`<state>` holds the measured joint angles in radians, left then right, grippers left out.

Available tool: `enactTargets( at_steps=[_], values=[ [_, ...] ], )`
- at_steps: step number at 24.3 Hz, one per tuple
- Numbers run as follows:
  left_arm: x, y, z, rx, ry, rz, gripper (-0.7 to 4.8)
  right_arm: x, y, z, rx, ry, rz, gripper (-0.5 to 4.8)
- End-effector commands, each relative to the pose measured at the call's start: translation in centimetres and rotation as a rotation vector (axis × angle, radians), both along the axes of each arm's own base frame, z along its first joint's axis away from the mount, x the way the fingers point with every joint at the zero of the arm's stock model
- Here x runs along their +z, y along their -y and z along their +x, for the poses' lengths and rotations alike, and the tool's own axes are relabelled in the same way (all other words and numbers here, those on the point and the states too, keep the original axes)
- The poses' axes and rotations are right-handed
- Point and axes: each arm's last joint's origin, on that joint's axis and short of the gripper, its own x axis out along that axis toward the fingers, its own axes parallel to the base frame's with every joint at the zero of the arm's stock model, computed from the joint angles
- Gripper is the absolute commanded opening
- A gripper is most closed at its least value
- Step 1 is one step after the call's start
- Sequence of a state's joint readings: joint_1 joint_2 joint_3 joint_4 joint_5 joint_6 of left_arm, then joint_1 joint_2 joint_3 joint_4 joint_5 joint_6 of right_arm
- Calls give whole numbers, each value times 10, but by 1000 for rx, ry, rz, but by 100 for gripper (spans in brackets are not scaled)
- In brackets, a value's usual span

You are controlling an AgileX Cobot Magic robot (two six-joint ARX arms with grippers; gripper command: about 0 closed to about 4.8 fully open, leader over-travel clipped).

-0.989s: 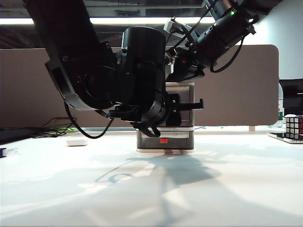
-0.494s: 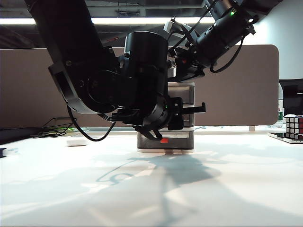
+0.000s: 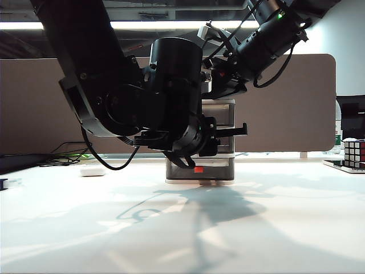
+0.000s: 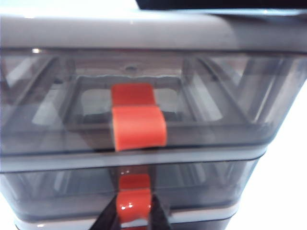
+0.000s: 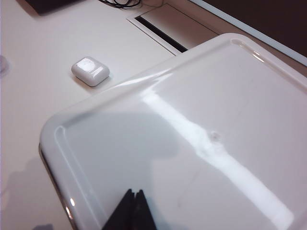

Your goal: Open the second layer of the drawer on the table, pick up the earphone case on the table and put it in, and finally close the drawer.

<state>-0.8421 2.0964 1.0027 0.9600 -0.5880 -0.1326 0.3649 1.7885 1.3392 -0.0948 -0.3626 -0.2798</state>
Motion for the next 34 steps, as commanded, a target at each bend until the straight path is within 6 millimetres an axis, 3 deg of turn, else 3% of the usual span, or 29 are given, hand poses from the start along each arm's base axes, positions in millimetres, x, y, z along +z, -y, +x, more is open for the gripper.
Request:
enactTargets(
  at_steps=[1,9,20,34],
  values=[
    [5,3,0,-13,21,-21,-5,-6,-1,-2,-1,-45,-12,-2],
    [4,11,-11,-23,32,34,-5,-6,-1,-2,-6,-51,-8,-2],
    [-6,37,-54,-19,-11,120,-5,-6,-1,-2,-6,-50,-8,-2],
    [-3,46,-110,-68,-32,130,-5,-7,0,-2,-14,-64,-7,-2]
  ],
)
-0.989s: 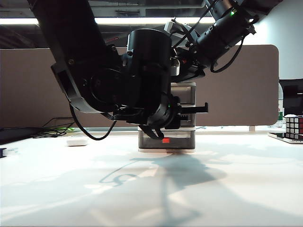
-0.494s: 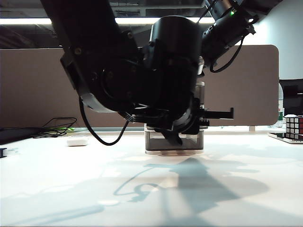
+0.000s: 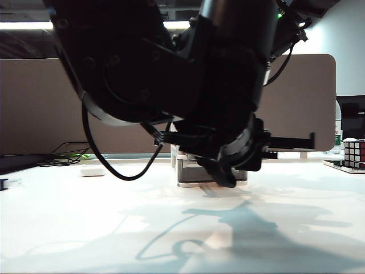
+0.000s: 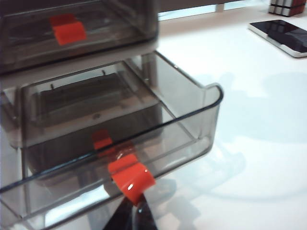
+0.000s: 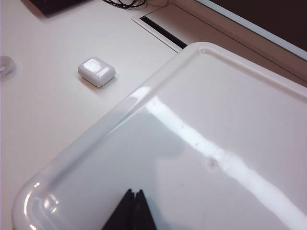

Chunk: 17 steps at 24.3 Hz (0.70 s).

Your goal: Open the second layer of the drawer on the table, pick up the earphone case on the table and put it in, and finally close the drawer.

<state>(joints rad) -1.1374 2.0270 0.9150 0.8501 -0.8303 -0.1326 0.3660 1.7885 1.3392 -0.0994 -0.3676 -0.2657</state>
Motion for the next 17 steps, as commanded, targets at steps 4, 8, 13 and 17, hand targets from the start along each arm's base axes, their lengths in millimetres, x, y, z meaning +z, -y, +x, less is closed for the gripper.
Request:
enactTargets(
  at_steps=[4,8,13,17],
  values=[
    [-5,-1,-6,37,-20,83,282,-7,0,-2,-12,-60,-19,-2],
    [-5,-6,-8,87,-25,193,479,-8,0,-2,-12,-64,-21,-2],
    [12,-32,-20,114,-76,139,479,-8,0,-2,-12,-65,-21,-2],
    [26,-75,-38,155,-64,99,479,-8,1,-2,-13,-67,-23,-2]
  ],
)
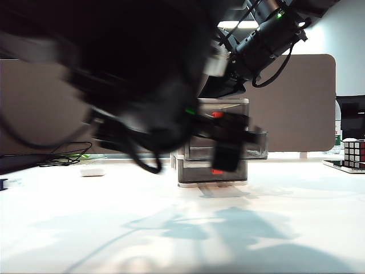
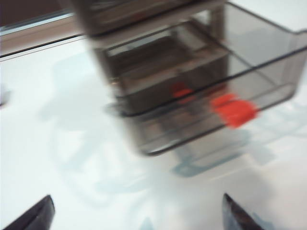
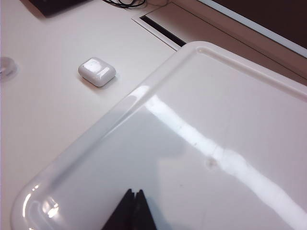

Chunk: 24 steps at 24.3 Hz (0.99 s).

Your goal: Open the second layer of the drawer on the table, pick up the earphone case on the table and put it in, and finally close the drawer.

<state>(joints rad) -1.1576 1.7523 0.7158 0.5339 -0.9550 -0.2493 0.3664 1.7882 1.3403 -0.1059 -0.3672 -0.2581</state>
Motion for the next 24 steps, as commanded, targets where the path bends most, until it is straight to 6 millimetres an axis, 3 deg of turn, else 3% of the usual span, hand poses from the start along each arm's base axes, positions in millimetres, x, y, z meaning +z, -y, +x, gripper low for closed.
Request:
enactTargets(
  at_steps=[1,3,4,9,12,14,19,24],
  values=[
    [11,-26,-10,35,25,-32,479,-8,1,-2,-9,-58,-25,-2],
    [24,-50,-13,57,43,-78,385,-8,1,-2,-9,-56,-25,-2],
    [34,-62,-11,39,56,-62,373,-8,1,-2,-8,-59,-25,-2],
    [74,-113,16,-48,49,-59,377,-10,1,-3,-7,-82,-34,-2],
    [94,-164,50,-145,67,-197,430,-11,1,-4,-7,-93,-38,-2],
    [98,-195,66,-207,91,-251,446,-16,-3,-4,2,-107,-44,-2],
    [105,-247,82,-223,148,-213,467,-31,-18,-3,20,-141,-40,-2],
    [103,-260,95,-261,128,-198,467,-30,-24,-2,11,-138,-3,-2]
  ],
)
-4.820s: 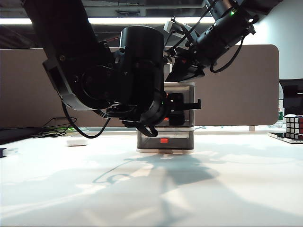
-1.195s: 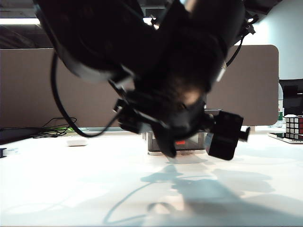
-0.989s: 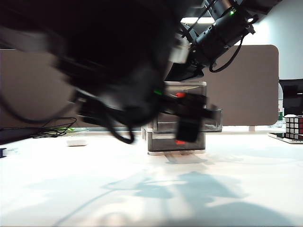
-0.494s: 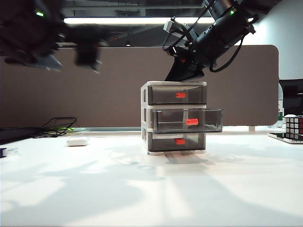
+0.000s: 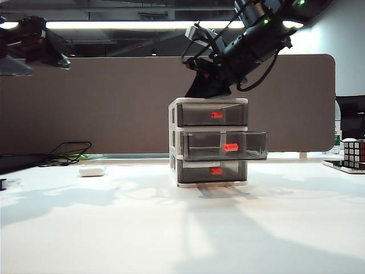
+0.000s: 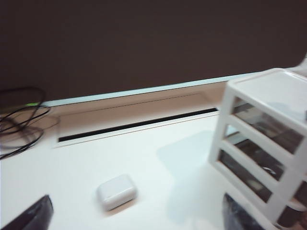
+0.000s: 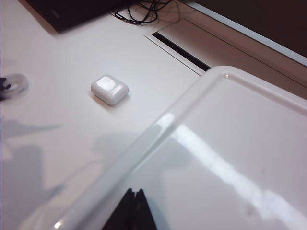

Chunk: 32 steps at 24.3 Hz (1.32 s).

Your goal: Open the second layer of the drawer on the table, pick up the earphone case on the table and put it in, and finally close the drawer.

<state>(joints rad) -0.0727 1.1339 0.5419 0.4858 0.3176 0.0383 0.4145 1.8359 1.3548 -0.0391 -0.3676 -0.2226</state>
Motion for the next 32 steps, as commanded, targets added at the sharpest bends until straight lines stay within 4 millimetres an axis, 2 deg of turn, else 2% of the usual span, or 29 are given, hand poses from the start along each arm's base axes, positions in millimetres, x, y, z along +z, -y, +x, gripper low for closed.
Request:
enactTargets(
  at_steps=[1,3,7,10,17,19,22,27,32],
  values=[
    [-3,-7,13,-59,-22,-3,467,-20,-1,-5,-28,-152,-26,-2],
    [-5,-7,19,-77,-37,-4,467,-12,1,-8,-32,-136,-17,-2],
    [-5,-6,21,-105,-3,24,467,18,3,-14,-14,-29,42,-2],
    [-7,-7,24,-123,11,43,467,43,8,-25,-1,32,77,-2],
    [-24,-12,44,-202,-28,24,467,81,22,-56,-7,51,81,-2],
    [-30,-15,58,-256,-54,9,467,86,27,-66,-24,22,40,-2],
    [-33,-17,75,-313,-69,-6,467,83,33,-73,-66,-17,-51,-2],
    [-40,-21,99,-365,-59,25,479,72,36,-79,-73,-116,-137,-2],
    [-54,-28,123,-364,-110,40,479,69,37,-80,-72,-143,-150,-2]
  ],
)
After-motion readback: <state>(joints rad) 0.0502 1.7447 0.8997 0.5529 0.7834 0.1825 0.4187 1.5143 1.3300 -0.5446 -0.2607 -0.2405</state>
